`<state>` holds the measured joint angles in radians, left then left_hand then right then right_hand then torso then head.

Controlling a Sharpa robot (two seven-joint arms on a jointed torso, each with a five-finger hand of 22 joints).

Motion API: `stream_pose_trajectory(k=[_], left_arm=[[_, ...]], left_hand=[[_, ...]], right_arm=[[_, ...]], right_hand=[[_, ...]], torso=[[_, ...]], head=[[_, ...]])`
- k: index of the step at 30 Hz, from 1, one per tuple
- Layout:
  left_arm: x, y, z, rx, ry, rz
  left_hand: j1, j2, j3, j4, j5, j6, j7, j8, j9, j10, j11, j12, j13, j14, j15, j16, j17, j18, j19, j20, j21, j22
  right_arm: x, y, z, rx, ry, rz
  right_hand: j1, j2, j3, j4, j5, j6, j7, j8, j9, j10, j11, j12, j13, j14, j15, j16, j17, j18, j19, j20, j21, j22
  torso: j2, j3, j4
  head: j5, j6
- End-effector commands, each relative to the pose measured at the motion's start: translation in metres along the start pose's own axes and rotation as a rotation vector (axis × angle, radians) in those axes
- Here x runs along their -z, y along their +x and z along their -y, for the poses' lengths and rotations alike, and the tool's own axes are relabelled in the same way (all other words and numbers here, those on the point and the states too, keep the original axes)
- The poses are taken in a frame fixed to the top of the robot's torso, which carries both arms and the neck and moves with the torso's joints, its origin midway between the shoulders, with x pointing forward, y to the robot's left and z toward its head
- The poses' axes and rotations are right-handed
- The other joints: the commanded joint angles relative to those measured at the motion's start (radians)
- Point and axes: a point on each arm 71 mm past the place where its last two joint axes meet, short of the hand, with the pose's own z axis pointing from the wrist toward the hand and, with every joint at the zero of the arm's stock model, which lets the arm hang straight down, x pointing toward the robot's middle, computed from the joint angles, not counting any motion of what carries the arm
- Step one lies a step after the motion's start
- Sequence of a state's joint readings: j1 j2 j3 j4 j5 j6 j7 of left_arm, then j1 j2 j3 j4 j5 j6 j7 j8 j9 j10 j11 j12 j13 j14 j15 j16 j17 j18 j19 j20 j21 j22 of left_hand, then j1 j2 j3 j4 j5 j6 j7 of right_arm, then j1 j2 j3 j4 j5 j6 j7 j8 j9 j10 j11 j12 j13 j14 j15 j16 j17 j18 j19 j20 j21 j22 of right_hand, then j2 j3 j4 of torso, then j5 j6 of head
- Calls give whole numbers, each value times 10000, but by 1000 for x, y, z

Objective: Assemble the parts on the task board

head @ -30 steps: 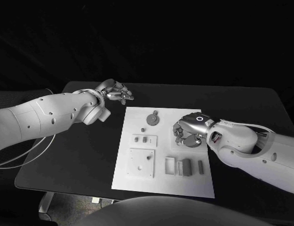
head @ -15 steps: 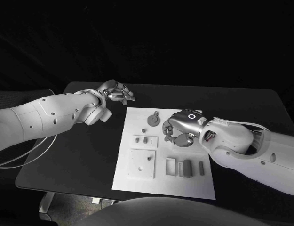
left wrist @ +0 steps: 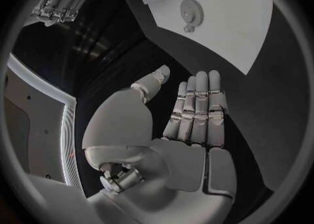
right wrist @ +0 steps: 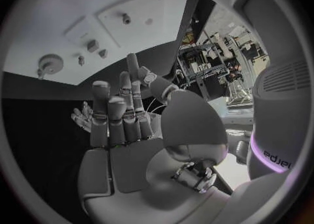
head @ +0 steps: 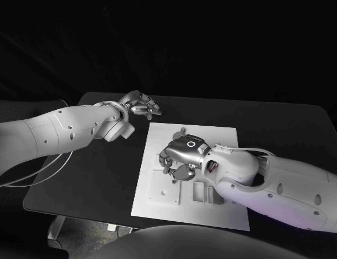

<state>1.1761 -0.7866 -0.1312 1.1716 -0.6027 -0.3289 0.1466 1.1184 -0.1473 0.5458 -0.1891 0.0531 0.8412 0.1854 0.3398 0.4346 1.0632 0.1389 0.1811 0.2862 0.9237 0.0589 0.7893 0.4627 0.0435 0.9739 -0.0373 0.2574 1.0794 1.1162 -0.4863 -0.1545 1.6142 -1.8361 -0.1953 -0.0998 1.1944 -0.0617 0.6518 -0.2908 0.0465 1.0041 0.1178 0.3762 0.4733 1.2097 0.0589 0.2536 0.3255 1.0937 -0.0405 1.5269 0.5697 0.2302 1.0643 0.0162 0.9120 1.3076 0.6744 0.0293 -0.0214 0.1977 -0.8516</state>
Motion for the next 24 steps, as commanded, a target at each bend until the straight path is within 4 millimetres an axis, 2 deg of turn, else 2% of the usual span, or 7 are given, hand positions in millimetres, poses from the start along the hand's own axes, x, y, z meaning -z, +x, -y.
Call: stream_pose_trajectory(k=[1,8,13,24], left_arm=[[-1,2,3,5,124,-18],[-2,4,4,23,133,-99],[-3,5,5,32,114,-138],[-3,7,6,42,141,-164]], left_hand=[[51,61,-22,30,-36,-69,-29,-19,13,-16,6,45,-16,42,21,-52,13,181,28,-2,-53,13],[51,63,-23,32,-36,-69,-28,-19,14,-17,7,46,-18,42,22,-55,17,181,29,-2,-54,13],[44,67,-26,39,-37,-69,-27,-19,15,-18,8,46,-21,42,23,-59,22,179,29,0,-55,14],[36,66,-31,46,-37,-70,-26,-20,15,-21,10,46,-26,41,24,-67,31,178,28,1,-59,15]], right_arm=[[-3,9,-6,-65,-279,-381],[-7,35,-15,-256,-513,-1045],[-7,45,-14,-421,-422,-1170],[-11,60,-18,-100,-362,-1193]], right_hand=[[64,64,36,4,46,86,-12,10,50,78,-1,49,12,-5,-85,-58,6,316,6,-85,40,156],[50,83,38,1,46,78,-8,-2,47,74,2,39,5,-10,-84,-71,5,316,1,-85,33,151],[43,93,38,0,46,75,-6,-7,46,73,2,36,2,-12,-83,-77,5,316,-2,-85,29,148],[40,95,39,-6,46,74,-5,-12,45,74,2,32,-1,-13,-84,-81,7,316,-3,-86,26,147]], torso=[[-1,0,-1],[-2,-1,-1],[-2,-2,-1],[-2,-3,-1]], head=[[66,-53],[187,-161],[230,-210],[347,-210]])
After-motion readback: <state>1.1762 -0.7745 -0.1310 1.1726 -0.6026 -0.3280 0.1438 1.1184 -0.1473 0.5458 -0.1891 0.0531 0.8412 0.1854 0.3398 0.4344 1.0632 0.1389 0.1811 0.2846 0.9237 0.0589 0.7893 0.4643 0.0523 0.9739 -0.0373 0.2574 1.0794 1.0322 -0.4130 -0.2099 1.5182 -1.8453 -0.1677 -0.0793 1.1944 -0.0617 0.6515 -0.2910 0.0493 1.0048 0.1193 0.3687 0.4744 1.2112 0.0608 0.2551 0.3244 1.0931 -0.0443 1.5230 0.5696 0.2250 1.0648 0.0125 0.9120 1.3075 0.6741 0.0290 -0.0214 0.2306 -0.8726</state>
